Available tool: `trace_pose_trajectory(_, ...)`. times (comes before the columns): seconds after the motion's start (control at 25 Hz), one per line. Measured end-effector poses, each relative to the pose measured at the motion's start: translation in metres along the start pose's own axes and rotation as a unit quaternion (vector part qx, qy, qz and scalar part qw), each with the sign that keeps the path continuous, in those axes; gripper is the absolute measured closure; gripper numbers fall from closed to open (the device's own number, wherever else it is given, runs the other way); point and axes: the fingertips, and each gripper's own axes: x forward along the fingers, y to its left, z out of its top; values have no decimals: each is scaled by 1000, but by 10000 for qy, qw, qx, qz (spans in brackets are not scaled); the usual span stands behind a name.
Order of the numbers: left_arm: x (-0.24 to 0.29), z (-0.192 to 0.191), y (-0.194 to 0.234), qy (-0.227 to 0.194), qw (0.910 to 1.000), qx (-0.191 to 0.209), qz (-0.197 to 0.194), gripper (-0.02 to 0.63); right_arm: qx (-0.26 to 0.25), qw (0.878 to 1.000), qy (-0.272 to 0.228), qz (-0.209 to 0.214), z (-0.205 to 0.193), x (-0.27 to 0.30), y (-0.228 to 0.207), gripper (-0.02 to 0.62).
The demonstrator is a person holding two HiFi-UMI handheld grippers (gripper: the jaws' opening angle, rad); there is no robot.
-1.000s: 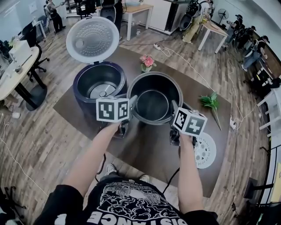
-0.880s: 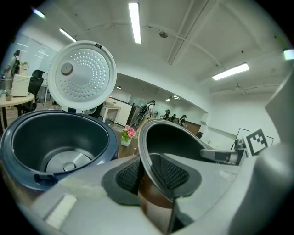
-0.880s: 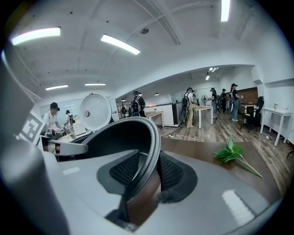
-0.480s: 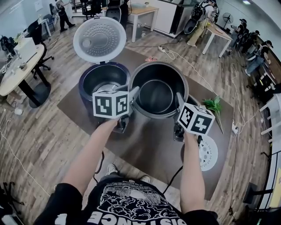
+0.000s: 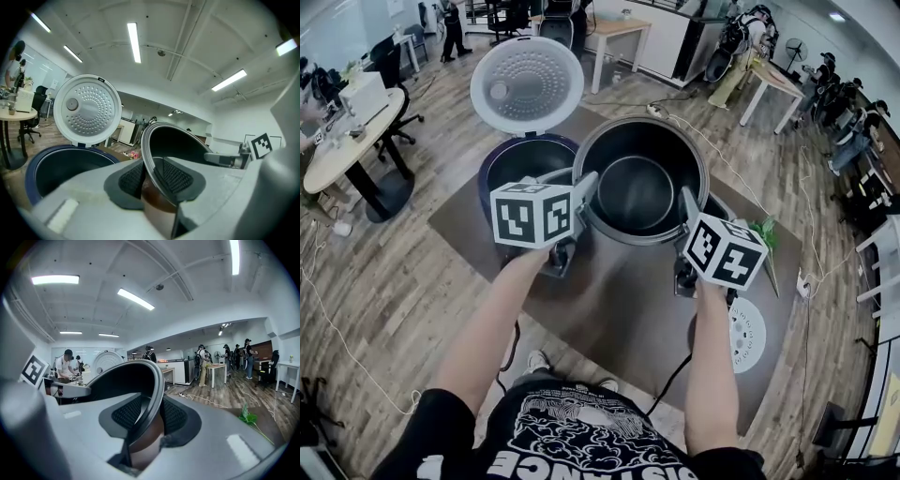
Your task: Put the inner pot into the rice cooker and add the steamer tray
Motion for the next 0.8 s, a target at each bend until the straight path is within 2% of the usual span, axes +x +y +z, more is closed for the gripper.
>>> trace_pose_trajectory(0.32,-18,28,13,-303,9994,31,146,480,-151,9995,-193,190,25,8,25,468)
trace_pose_trajectory(0.8,-59,56,54,-641,9961,-26,601,482,-327,9965,-293,710,47,32,82,466)
